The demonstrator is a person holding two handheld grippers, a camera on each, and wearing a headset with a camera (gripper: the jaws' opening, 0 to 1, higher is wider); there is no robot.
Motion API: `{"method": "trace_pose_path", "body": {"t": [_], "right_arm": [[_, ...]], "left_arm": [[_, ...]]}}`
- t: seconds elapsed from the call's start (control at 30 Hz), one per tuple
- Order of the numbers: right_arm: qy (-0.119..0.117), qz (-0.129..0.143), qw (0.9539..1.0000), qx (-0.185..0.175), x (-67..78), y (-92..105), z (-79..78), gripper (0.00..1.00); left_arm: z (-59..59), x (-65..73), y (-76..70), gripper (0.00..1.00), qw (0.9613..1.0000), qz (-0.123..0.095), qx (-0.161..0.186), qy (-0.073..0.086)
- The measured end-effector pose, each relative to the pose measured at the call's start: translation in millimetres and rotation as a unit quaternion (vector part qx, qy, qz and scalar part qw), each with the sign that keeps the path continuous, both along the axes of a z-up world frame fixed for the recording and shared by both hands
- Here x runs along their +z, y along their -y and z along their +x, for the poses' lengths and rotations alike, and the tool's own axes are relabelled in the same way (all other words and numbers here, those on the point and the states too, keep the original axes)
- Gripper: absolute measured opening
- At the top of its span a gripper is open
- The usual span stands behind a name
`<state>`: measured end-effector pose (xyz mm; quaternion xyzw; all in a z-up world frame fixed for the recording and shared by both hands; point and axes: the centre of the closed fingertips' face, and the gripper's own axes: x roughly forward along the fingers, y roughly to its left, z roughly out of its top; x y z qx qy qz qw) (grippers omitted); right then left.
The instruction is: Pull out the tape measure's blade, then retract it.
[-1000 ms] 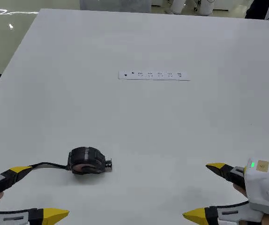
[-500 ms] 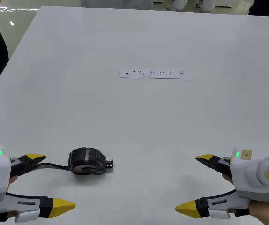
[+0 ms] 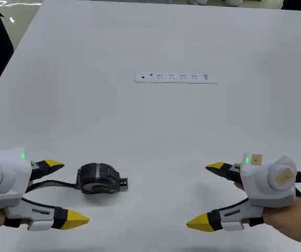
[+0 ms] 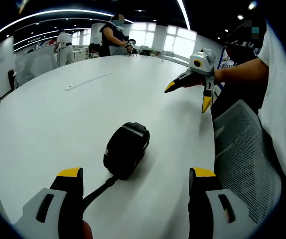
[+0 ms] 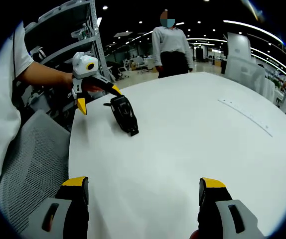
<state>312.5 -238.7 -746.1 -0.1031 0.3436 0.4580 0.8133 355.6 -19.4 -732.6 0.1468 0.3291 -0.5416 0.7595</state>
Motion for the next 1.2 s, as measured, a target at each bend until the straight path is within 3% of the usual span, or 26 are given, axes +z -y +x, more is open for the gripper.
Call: {"method": "trace_pose_path", "body": {"t": [0.23, 0.43, 0.9, 1.2], "right_arm": [[-0.006, -0.005, 0.9997, 0.024, -9.0, -11.0, 5.0, 0.92], [-0.006, -0.001, 0.9994, 0.035, -10.0, -19.8, 13.5, 0.92], [-0.006, 0.008, 0.9985, 0.053, -12.4, -40.6, 26.8, 0.91], [-0.007, 0.01, 0.9976, 0.068, -17.7, -52.0, 30.9, 0.91]], "left_arm": [[10.1, -6.7, 5.4, 0.75, 0.9994, 0.016, -0.028, 0.006], [18.8, -13.7, 10.8, 0.59, 0.9984, 0.028, -0.048, 0.015], [22.5, -23.6, 21.0, 0.36, 0.9963, 0.03, -0.079, 0.018], [23.8, -26.3, 21.5, 0.29, 0.9951, 0.032, -0.091, 0.023]]}}
